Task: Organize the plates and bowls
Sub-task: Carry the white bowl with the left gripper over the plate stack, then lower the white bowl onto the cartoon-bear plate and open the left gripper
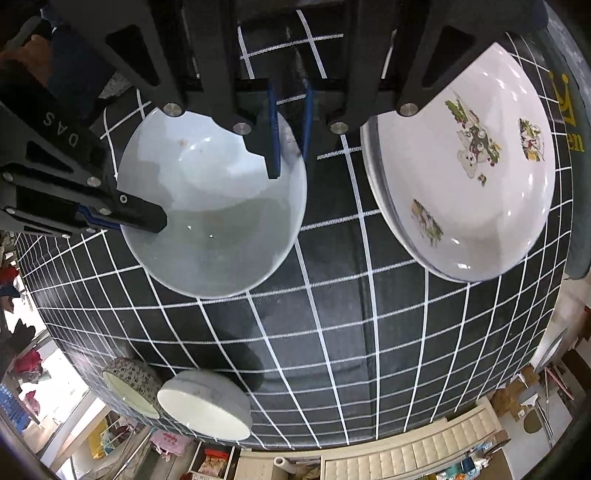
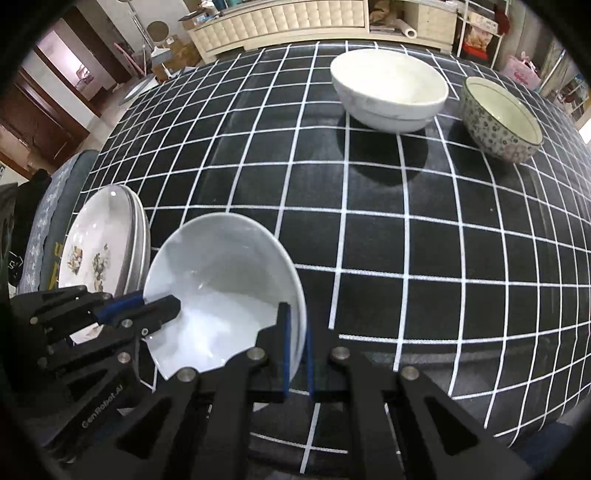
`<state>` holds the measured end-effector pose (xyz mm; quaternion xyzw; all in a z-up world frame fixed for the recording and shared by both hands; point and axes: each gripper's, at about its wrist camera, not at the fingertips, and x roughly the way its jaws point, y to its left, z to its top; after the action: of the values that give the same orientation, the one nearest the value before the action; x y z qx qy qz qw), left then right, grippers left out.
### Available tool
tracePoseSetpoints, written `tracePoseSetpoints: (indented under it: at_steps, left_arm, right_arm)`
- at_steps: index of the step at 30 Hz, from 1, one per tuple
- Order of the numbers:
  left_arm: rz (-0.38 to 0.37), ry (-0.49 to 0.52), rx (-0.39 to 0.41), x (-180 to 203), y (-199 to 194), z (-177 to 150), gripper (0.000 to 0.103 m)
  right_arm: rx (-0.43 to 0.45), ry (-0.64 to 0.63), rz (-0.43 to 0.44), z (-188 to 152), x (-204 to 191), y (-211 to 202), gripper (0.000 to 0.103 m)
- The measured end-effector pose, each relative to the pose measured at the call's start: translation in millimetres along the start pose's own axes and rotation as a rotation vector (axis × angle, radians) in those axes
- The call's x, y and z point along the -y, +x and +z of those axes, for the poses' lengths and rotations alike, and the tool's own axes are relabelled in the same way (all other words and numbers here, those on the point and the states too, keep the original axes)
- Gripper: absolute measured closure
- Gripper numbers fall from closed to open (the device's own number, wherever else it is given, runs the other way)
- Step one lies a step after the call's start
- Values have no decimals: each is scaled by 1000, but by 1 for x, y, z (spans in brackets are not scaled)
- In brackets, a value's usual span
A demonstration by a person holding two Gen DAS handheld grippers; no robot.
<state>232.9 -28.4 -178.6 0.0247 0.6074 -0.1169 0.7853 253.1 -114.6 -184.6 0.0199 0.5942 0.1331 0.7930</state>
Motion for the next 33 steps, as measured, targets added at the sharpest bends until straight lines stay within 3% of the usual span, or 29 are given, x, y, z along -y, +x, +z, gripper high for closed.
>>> tracePoseSetpoints:
  at_steps: [21, 33]
  left_arm:
    - [-12, 9, -3, 2, 1, 2, 94]
    - [27, -10, 75, -3, -28, 0, 94]
  right_arm:
    - [-3, 16, 15, -1, 8, 2, 93]
    - [19, 14, 25, 0, 11, -21, 93]
